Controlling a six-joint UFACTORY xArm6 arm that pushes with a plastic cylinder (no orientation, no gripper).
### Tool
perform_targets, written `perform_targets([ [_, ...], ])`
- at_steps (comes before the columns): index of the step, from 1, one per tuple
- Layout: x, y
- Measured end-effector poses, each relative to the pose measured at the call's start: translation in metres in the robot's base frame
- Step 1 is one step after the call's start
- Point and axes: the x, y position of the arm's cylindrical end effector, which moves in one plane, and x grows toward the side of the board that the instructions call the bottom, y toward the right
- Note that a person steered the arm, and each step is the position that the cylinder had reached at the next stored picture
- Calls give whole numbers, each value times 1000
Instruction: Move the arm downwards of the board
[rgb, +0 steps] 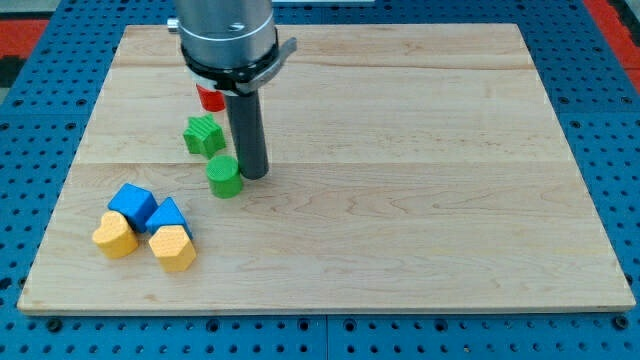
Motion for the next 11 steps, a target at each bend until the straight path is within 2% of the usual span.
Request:
perform_targets([
  [2,0,-47],
  [3,7,-13],
  [4,15,50],
  [5,46,51],
  [7,52,52],
  [9,143,51],
  [10,164,31],
  [11,163,19],
])
